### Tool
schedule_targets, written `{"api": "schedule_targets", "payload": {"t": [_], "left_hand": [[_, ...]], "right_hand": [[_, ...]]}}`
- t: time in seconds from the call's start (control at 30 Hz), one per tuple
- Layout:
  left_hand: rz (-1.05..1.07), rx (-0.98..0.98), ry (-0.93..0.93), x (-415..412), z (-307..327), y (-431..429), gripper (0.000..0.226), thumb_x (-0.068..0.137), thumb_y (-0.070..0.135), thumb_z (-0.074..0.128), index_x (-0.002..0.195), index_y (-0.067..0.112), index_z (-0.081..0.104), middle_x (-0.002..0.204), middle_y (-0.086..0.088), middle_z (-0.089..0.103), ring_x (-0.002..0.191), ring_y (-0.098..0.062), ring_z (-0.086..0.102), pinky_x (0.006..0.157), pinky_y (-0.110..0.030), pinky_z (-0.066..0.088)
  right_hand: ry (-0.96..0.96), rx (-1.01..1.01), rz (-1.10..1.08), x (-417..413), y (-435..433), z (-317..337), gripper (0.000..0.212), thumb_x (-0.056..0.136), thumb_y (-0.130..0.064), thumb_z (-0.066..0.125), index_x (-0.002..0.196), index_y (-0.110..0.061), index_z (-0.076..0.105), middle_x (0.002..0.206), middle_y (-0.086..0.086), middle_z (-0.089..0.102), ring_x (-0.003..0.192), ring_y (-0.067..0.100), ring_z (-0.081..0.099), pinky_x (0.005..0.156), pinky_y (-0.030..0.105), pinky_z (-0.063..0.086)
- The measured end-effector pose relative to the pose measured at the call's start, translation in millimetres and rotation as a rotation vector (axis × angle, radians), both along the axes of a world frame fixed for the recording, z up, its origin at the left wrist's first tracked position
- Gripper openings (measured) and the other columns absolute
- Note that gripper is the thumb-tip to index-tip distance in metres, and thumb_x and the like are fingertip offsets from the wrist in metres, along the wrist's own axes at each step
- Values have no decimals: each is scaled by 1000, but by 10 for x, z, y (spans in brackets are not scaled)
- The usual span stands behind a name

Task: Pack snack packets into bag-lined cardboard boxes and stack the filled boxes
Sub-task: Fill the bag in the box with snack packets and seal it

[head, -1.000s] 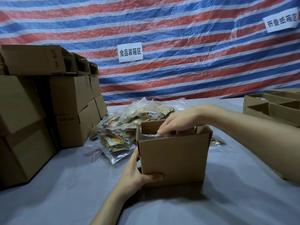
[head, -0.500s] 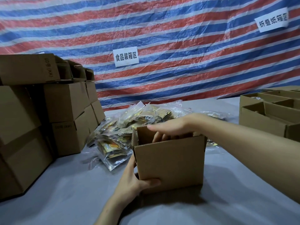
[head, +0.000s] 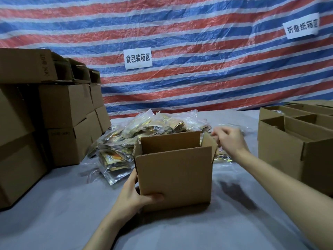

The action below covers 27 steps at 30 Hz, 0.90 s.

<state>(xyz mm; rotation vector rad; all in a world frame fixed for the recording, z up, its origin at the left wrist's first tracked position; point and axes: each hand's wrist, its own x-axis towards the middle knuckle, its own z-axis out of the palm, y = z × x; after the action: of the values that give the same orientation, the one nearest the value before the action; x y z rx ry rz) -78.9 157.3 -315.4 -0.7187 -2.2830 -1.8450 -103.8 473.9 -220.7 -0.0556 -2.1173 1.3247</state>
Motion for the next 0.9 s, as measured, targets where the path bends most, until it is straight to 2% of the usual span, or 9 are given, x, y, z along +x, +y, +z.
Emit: {"api": "schedule_targets", "payload": {"t": [0.13,0.2,0.3,0.4,0.5,0.67,0.73,0.8,0.9], "left_hand": [[11,-5,-9,19,5,9,73,45,35,95,111,46,64,102,12,74,77,-2,69,54,-18,54],[15,-3,-7,21,4,6,78,44,35,94,116,38,64,106,9,74,87,-4,70,62,-18,55],[28,-7,-21,25,14,-2,87,43,33,94,123,22,62,112,3,74,99,-9,71,75,-18,55],[45,-22,-35,69,41,8,90,43,34,93,125,16,61,110,-1,75,93,-13,72,66,-22,56],[86,-17,-42,136,86,30,93,41,39,92,125,16,59,109,-3,74,89,-20,72,66,-46,55],[138,-16,-58,216,142,73,93,39,39,92,123,16,61,111,-5,74,97,-28,71,81,-68,50],[145,-14,-68,227,156,96,93,37,39,91,121,16,61,111,-5,74,97,-26,71,81,-68,50],[151,-18,-77,240,171,111,93,37,40,90,121,15,61,111,-6,74,97,-24,71,82,-68,50],[155,-25,-79,243,173,107,92,37,41,90,120,15,62,110,-5,74,97,-20,71,82,-67,51]], "right_hand": [[-250,170,-134,-50,330,-615,14,94,-31,65,105,-23,69,109,1,72,102,21,66,84,36,51],[-390,379,-73,-61,429,-829,40,87,-39,70,126,-31,65,141,-3,58,130,22,51,108,43,40],[-551,611,32,-63,429,-873,64,79,-64,69,138,-45,55,162,-14,29,150,19,23,117,48,20],[-548,585,6,-58,427,-858,45,83,-61,70,125,-45,67,161,-11,35,147,20,31,118,46,27],[-450,458,-82,8,444,-850,12,87,-37,72,96,-35,80,134,-5,65,126,23,56,103,38,45],[-520,336,-222,166,470,-792,19,80,-22,57,64,-14,64,82,8,74,86,30,66,77,36,55],[-551,340,-256,219,458,-772,25,84,-34,56,68,-16,61,83,7,73,86,29,65,79,36,51],[-571,510,-327,231,401,-773,33,89,-52,54,90,-22,65,104,3,71,106,29,60,92,39,43],[-358,618,-303,217,245,-787,43,91,-60,54,117,-26,63,125,3,60,119,27,50,100,38,38]]}}
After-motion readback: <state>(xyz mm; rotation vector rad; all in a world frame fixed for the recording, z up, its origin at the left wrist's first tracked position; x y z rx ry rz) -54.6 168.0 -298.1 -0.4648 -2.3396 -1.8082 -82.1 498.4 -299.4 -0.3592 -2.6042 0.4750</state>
